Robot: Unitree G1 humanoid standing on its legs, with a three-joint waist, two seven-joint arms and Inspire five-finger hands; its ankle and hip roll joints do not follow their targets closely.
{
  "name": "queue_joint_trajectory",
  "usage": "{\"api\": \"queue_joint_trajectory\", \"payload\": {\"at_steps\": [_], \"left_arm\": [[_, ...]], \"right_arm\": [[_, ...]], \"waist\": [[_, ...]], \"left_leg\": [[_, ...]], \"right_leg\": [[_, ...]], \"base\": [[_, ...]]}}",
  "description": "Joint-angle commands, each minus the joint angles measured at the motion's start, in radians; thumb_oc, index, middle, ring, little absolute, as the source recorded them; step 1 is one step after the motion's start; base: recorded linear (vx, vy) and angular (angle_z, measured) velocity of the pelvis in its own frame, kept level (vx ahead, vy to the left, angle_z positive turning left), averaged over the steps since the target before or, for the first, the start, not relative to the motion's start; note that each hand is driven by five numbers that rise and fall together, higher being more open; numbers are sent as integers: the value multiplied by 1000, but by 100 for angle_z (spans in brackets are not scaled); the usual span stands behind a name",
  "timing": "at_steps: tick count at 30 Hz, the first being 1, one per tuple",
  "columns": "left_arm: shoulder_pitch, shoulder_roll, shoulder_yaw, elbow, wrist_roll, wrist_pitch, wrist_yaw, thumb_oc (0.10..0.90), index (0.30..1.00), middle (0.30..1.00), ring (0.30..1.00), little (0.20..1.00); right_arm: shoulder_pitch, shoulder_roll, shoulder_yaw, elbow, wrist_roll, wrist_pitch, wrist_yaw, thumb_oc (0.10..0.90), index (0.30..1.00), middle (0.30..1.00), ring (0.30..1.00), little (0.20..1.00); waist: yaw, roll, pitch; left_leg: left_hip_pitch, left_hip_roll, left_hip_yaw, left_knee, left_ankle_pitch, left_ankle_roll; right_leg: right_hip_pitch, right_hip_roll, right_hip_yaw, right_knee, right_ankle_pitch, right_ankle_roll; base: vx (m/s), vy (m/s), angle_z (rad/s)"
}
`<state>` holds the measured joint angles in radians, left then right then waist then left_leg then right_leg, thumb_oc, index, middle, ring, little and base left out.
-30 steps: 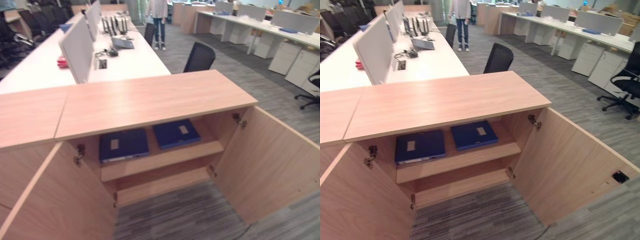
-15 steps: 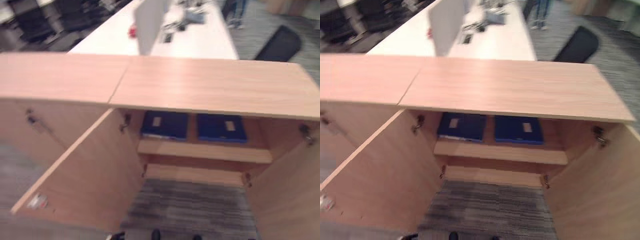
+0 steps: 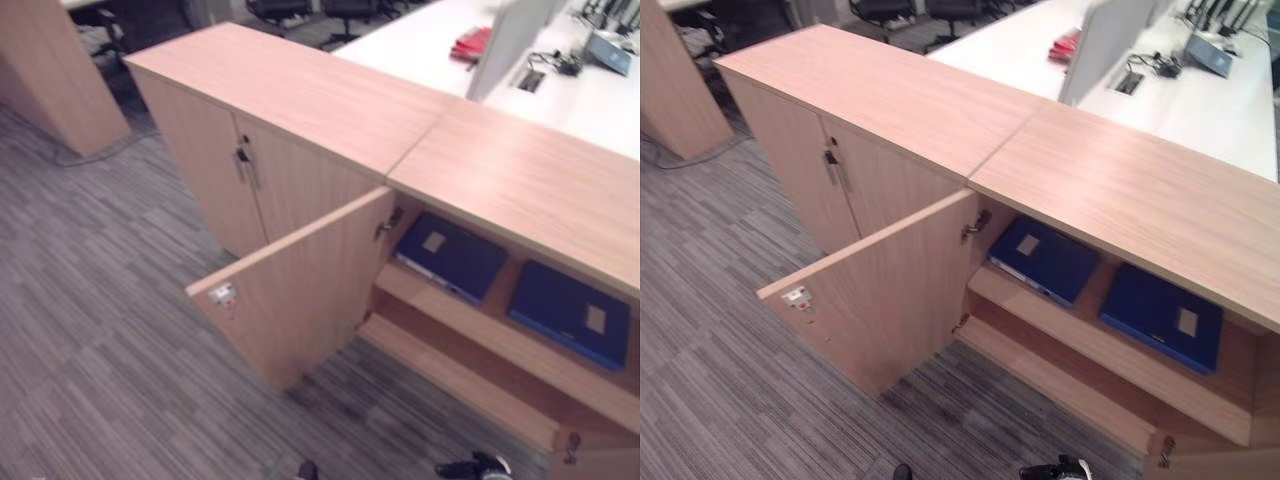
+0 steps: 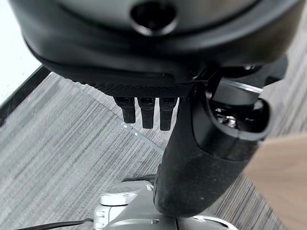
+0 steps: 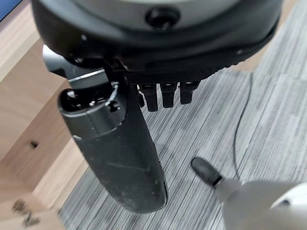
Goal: Put the empty folder in the office cabinet
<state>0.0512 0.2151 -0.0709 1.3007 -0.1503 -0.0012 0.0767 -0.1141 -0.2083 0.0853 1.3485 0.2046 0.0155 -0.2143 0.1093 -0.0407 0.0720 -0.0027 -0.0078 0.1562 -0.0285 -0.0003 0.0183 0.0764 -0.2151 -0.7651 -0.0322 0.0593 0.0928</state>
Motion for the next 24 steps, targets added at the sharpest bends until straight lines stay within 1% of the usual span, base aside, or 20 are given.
{"api": "queue_joint_trajectory", "payload": {"at_steps": [1,4,5,6,7,8,10,11,12,13,16,17,18,19,21,22,24], "left_arm": [[-27,-19,27,34,-11,-18,-10,800,900,900,900,900],[-31,16,52,8,1,-26,17,800,900,900,900,900],[-31,17,52,7,1,-26,18,800,900,900,900,900],[-44,53,67,-37,20,-40,51,800,900,900,900,900],[-42,54,67,-40,21,-38,52,800,900,900,900,900],[-47,97,78,-131,43,-47,81,800,900,900,900,900],[-52,163,84,-278,77,-64,105,800,900,900,900,900],[-47,202,86,-366,107,-56,110,800,900,900,900,900],[-55,238,86,-422,138,-54,115,800,900,900,900,900],[-60,290,83,-539,189,-46,107,800,900,900,900,900],[-61,309,88,-605,200,-39,96,800,900,900,900,900],[-64,322,91,-642,208,-38,92,800,900,900,900,900],[-85,333,86,-724,220,-46,84,800,900,900,900,900],[-84,333,86,-725,220,-45,84,800,900,900,900,900],[-121,329,69,-789,224,-59,74,800,900,900,900,900],[-122,329,69,-790,224,-58,74,800,900,900,900,900],[-176,308,41,-811,220,-62,73,800,900,900,900,900]], "right_arm": [[0,-48,-9,50,-5,-1,-13,800,900,900,900,900],[5,-54,-23,51,-3,-2,-17,800,900,900,900,900],[5,-54,-23,51,-3,-2,-17,800,900,900,900,900],[14,-57,-31,50,-6,-3,-20,800,900,900,900,900],[14,-56,-32,50,-6,-2,-20,800,900,900,900,900],[20,-57,-39,49,-10,-1,-23,800,900,900,900,900],[29,-58,-45,43,-13,-3,-23,800,900,900,900,900],[35,-53,-45,37,-16,-2,-21,800,900,900,900,900],[40,-53,-45,33,-20,0,-16,800,900,900,900,900],[48,-48,-43,28,-33,5,-5,800,900,900,900,900],[54,-45,-44,28,-40,10,1,800,900,900,900,900],[56,-45,-44,29,-47,13,8,800,900,900,900,900],[58,-44,-41,32,-57,18,17,800,900,900,900,900],[58,-43,-41,32,-57,18,17,800,900,900,900,900],[62,-38,-31,35,-72,22,27,800,900,900,900,900],[61,-38,-32,34,-73,22,27,800,900,900,900,900],[63,-35,-19,36,-84,25,35,800,900,900,900,900]], "waist": [[4,19,-33],[8,26,-34],[8,26,-34],[11,31,-33],[11,30,-32],[12,31,-30],[9,33,-27],[7,27,-25],[3,26,-26],[-2,19,-24],[-4,15,-24],[-6,12,-26],[-11,8,-28],[-11,7,-27],[-26,0,-36],[-24,0,-35],[-38,-7,-44]], "left_leg": [[95,79,2,-49,-77,-94],[87,56,-13,-54,-78,-83],[86,56,-13,-54,-78,-82],[88,40,-18,-55,-82,-74],[89,39,-17,-55,-82,-72],[92,26,-19,-56,-85,-65],[95,15,-18,-56,-88,-59],[99,9,-13,-56,-90,-55],[102,7,-9,-57,-92,-52],[108,3,-1,-57,-95,-48],[112,1,4,-57,-98,-45],[114,0,5,-57,-100,-43],[120,-2,12,-58,-103,-41],[120,-2,12,-58,-103,-41],[129,-3,20,-58,-108,-38],[129,-3,21,-58,-108,-38],[138,-3,30,-58,-113,-36]], "right_leg": [[-77,38,36,-43,13,27],[-88,14,42,-44,42,46],[-88,13,42,-44,42,46],[-89,-2,48,-45,55,57],[-88,-3,49,-45,57,59],[-88,-16,57,-45,68,68],[-89,-25,67,-45,78,78],[-89,-30,74,-45,86,84],[-90,-34,79,-45,92,89],[-89,-39,88,-45,101,98],[-89,-42,95,-45,105,102],[-90,-42,101,-45,106,103],[-88,-43,110,-46,110,107],[-88,-43,111,-46,110,107],[-86,-45,122,-46,115,111],[-86,-45,123,-46,115,111],[-82,-46,132,-46,117,113]], "base": [[-82,154,14],[-66,141,10],[-52,145,1],[-33,94,3],[-62,162,4],[-37,104,4],[-36,93,2],[-28,48,0],[-32,40,-4],[-20,25,-12],[-19,7,-22],[-6,-7,-21],[-6,-9,-16],[-6,-20,-16],[2,-18,-13],[8,-22,-28],[8,-30,-23]]}}
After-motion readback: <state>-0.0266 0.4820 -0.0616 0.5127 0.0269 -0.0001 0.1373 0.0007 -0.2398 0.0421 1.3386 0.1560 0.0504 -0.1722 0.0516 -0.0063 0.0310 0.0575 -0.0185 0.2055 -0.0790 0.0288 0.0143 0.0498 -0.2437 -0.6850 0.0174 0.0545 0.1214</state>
